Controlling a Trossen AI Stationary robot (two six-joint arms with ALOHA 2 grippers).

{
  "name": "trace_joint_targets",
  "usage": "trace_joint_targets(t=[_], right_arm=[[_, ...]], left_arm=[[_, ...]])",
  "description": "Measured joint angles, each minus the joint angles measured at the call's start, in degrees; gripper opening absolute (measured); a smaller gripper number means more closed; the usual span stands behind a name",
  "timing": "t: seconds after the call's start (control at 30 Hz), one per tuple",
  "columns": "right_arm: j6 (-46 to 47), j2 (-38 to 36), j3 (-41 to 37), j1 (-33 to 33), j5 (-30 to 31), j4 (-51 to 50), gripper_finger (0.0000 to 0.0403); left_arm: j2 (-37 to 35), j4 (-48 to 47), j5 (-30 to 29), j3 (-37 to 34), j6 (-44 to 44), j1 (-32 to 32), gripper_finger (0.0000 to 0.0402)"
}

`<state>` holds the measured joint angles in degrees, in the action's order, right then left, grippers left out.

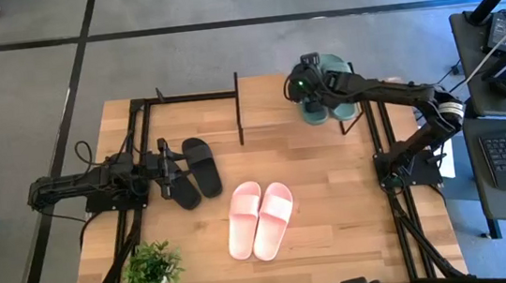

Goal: Pick and place slides into the shelf
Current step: Put the green slide on the shelf, then put the right pink slide under the shelf

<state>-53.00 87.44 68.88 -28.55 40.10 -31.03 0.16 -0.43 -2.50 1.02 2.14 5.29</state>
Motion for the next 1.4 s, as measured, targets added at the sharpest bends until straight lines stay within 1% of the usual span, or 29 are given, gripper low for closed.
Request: trace_joint_targets(t=[0.1,0.3,0.53,0.8,0.93,1.03,1.17,1.4], right_arm=[[0.2,0.1,-0.1,-0.1,-0.1,0.1,0.0017],[0.3,0.2,-0.1,-0.1,-0.1,-0.4,0.0067],[0.4,0.2,-0.1,-0.1,-0.2,-0.6,0.0098],[0.3,0.2,-0.1,0.2,-0.1,-0.5,0.0168],[0.4,0.1,-0.1,0.3,1.9,-0.5,0.0192],[0.3,-0.5,-0.1,0.6,2.1,-0.6,0.0201],[0.2,-2.3,-0.1,1.8,2.0,-0.7,0.0201],[0.3,-7.6,-0.1,4.5,1.9,-2.4,0.0201]], left_arm=[[0.0,0.0,0.0,0.0,0.0,0.0,0.0204],[0.0,0.0,0.0,0.0,0.0,0.0,0.0204],[0.0,0.0,0.0,0.0,0.0,0.0,0.0204],[0.0,0.0,0.0,0.0,0.1,0.0,0.0204],[0.0,0.0,0.0,0.0,0.1,0.0,0.0204],[0.0,0.0,0.0,0.0,0.1,0.0,0.0204],[0.0,0.0,0.0,0.0,0.1,0.0,0.0204],[0.0,0.0,0.0,0.0,0.1,0.0,0.0204]])
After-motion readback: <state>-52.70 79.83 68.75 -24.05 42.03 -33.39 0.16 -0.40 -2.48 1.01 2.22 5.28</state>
